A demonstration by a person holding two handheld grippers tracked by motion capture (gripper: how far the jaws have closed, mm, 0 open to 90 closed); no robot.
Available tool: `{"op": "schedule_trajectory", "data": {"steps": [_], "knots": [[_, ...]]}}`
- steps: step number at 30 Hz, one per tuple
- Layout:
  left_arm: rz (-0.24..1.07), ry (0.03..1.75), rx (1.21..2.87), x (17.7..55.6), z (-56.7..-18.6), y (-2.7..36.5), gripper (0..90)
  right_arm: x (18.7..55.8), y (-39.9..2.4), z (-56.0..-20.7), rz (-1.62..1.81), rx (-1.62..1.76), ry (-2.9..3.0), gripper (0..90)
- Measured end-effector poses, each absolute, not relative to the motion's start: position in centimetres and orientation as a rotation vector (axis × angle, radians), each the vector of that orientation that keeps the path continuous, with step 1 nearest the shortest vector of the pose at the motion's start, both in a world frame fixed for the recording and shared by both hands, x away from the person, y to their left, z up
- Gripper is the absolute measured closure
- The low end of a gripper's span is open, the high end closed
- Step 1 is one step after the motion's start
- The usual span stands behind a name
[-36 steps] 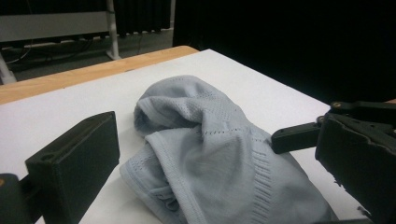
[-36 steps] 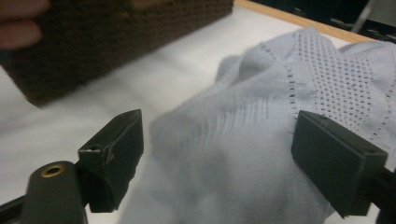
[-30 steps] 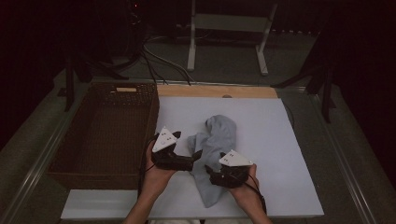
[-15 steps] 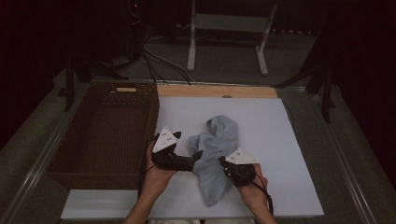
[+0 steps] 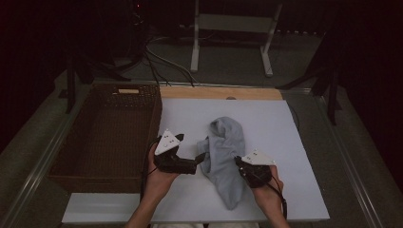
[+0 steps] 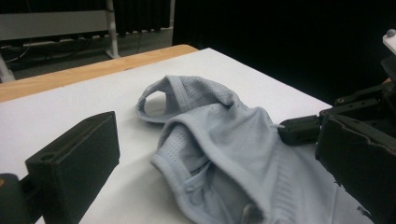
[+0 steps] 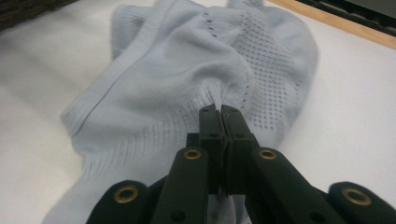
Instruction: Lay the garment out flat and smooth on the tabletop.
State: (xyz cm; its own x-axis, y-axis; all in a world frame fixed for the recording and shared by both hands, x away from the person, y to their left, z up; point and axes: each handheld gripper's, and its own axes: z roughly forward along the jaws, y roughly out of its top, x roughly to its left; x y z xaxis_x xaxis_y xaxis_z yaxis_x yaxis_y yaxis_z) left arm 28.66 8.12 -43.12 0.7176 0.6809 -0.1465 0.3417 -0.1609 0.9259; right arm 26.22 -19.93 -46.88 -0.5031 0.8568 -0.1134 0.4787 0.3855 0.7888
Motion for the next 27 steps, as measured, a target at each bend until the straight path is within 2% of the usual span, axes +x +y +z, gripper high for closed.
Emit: {"op": "schedule_trajectory", "data": {"steps": [17,27], "knots": [[0.37,0.806,1.766,28.6,-43.0,8.1,1.4,27.1,-24.7,-46.9,0.905,1.293,2.02,88.9],[0.37,0.803,1.77,28.5,-43.0,8.0,1.4,27.7,-26.0,-47.6,0.884,1.348,2.032,88.6]]}}
